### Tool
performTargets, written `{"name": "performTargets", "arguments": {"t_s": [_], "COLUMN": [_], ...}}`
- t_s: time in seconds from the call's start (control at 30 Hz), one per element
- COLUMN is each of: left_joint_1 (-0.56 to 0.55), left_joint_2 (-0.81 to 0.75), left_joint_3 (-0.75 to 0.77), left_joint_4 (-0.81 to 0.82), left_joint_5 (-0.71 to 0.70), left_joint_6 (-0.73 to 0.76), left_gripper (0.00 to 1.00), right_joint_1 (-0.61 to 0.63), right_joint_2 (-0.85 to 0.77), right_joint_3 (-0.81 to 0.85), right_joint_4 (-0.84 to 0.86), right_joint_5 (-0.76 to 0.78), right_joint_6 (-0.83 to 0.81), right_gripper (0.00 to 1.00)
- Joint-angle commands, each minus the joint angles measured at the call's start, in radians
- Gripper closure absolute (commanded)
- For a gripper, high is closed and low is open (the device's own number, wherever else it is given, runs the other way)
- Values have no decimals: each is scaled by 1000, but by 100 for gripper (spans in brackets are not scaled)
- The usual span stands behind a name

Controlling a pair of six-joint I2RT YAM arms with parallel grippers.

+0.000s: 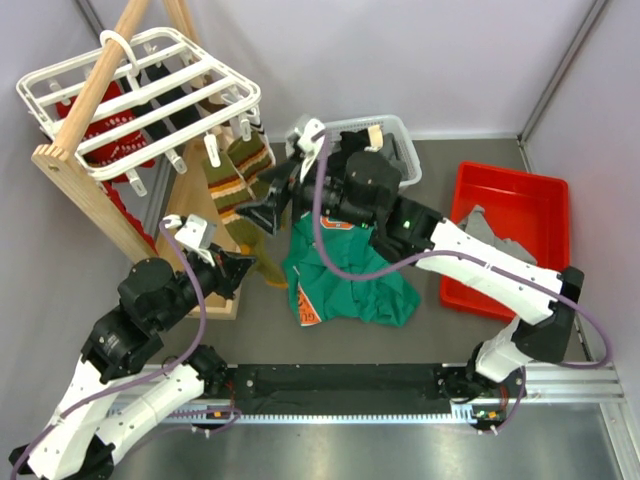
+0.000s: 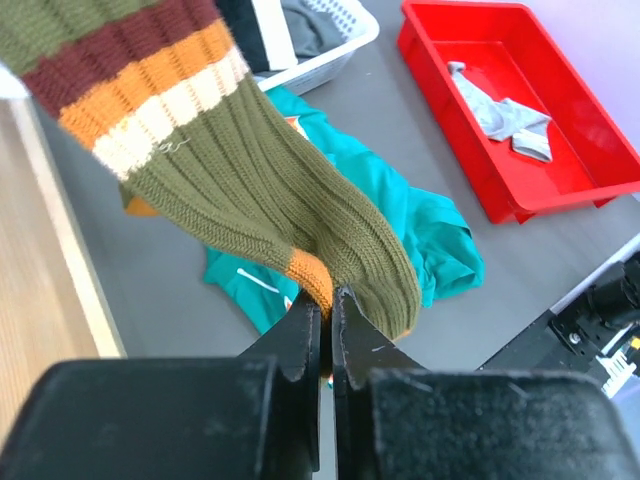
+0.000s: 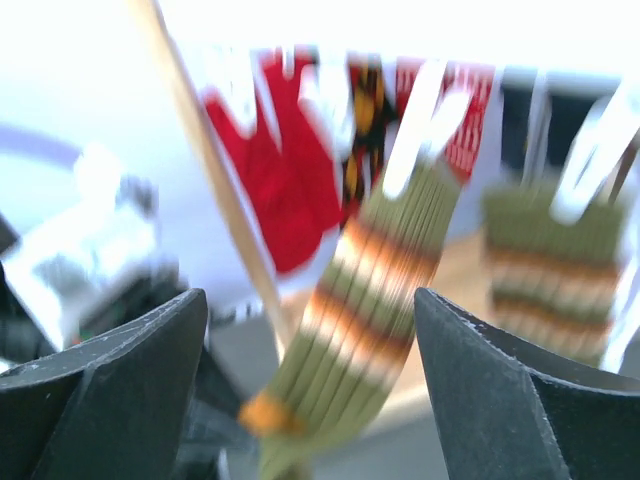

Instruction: Remove the socks clipped to the hanger

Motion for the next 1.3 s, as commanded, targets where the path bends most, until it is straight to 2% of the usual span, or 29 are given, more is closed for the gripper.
{"name": "performTargets", "arguments": {"t_s": [0.0,0.17,0.4,0.67,0.93,1.27], "left_joint_1": [-3,-1,-1,-1,-1,-1], "left_joint_2": [-6,11,30,57,53,44], "left_joint_3": [-10,-24,-18,-11,1,-25], "left_joint_4": [80,117,130,135,115,129], "left_joint_5": [77,97,108,148,145,150], "left_joint_6": [48,49,66,65,79,72], "left_gripper": [100,100,100,100,100,100], "right_joint_1": [-58,-122,-149,-153,-153,-153], "right_joint_2": [102,216,390,466,512,507], "right_joint_3": [201,396,618,637,640,611], "right_joint_4": [-14,-30,-27,48,116,239], "right_joint_5": [-137,-209,-306,-266,-289,-329], "right_joint_6": [7,106,150,183,269,361], "right_gripper": [16,14,12,9,9,23]}}
